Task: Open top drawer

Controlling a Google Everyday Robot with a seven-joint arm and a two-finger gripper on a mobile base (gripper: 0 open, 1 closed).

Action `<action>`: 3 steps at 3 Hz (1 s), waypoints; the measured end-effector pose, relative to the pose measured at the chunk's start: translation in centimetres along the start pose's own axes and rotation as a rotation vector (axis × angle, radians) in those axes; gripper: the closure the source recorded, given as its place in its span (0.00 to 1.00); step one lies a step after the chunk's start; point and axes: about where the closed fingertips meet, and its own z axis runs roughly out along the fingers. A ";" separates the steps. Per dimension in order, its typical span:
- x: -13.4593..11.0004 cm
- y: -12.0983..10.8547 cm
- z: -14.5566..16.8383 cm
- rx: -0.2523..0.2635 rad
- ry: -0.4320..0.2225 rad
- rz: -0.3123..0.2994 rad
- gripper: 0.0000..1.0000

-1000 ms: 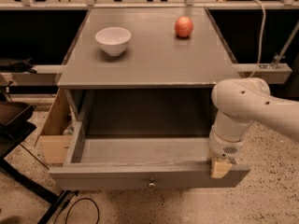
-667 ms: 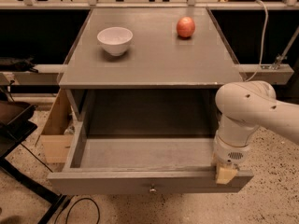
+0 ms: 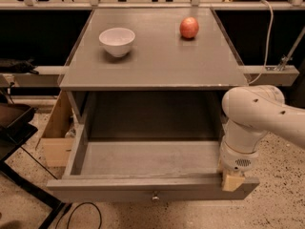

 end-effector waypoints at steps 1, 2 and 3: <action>0.2 1.4 0.0 -0.022 -0.004 -0.002 1.00; 1.2 4.2 0.0 -0.064 -0.013 0.006 1.00; 1.5 5.2 0.0 -0.082 -0.018 0.011 1.00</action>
Offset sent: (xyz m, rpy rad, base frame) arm -0.3235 -0.1395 0.0375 0.1001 0.5632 -0.0231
